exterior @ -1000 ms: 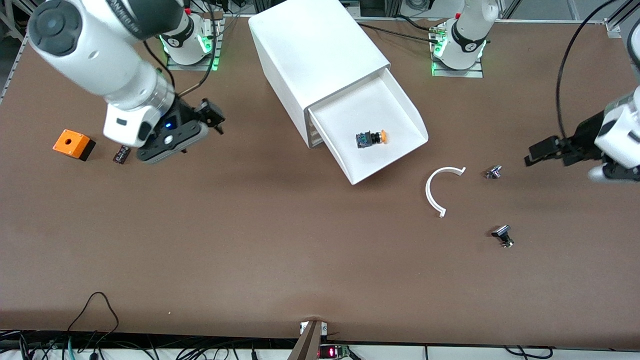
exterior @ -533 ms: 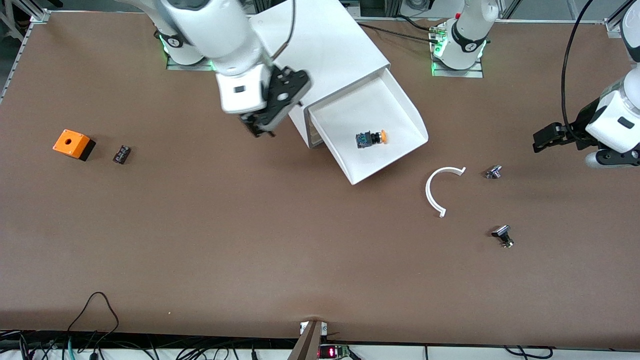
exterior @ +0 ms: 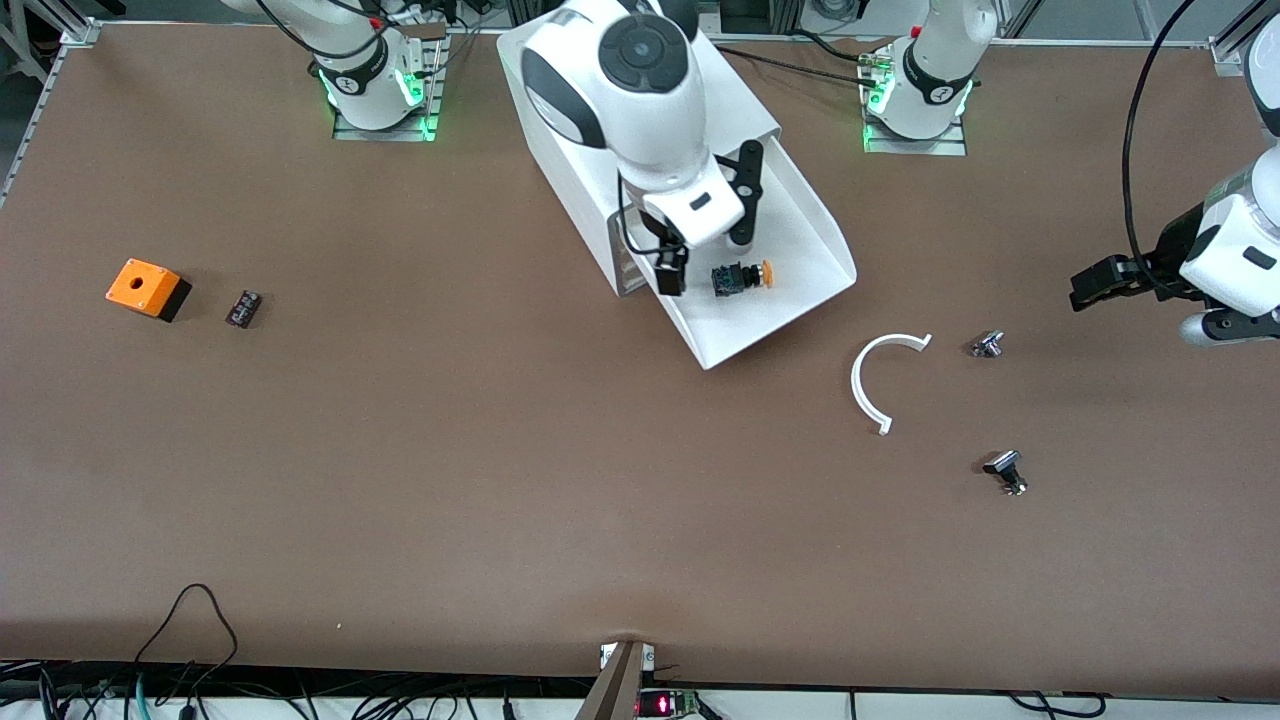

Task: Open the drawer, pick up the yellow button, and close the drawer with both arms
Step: 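Move the right gripper over the open drawer toward the yellow button, then lower the right gripper and grasp the yellow button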

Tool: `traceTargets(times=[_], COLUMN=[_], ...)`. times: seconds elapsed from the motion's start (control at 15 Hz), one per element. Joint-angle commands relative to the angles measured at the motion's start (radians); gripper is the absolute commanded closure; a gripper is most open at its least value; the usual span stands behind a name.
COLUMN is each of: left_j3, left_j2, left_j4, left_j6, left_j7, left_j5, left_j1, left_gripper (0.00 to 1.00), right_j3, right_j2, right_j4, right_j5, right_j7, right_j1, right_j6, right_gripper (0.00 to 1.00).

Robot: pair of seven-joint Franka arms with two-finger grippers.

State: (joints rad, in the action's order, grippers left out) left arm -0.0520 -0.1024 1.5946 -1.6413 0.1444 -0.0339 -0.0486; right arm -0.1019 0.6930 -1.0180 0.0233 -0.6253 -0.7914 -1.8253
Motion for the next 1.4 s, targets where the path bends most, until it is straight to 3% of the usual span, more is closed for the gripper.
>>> traceTargets(times=[0.0, 0.4, 1.13, 1.33], left_j3=[-0.003, -0.003, -0.006, -0.008], left_j2=[-0.002, 0.0, -0.002, -0.002], left_j4=[-0.004, -0.004, -0.016, -0.025], left_j6=[0.006, 0.012, 0.021, 0.026], left_j7=[0.011, 0.009, 0.007, 0.011], left_j5=[-0.011, -0.011, -0.012, -0.011], left_j1=[-0.004, -0.004, -0.002, -0.001], left_gripper=[0.0, 0.0, 0.0, 0.0], right_j3=[0.013, 0.008, 0.01, 0.011], right_j2=[0.048, 0.106, 0.161, 0.16], right_j4=[0.07, 0.068, 0.065, 0.067], right_j5=[-0.008, -0.063, -0.072, -0.077], right_j7=[-0.063, -0.077, -0.074, -0.076], right_j1=[-0.038, -0.081, -0.094, -0.097], right_j6=[-0.047, -0.095, -0.129, -0.129], right_gripper=[0.0, 0.0, 0.0, 0.33])
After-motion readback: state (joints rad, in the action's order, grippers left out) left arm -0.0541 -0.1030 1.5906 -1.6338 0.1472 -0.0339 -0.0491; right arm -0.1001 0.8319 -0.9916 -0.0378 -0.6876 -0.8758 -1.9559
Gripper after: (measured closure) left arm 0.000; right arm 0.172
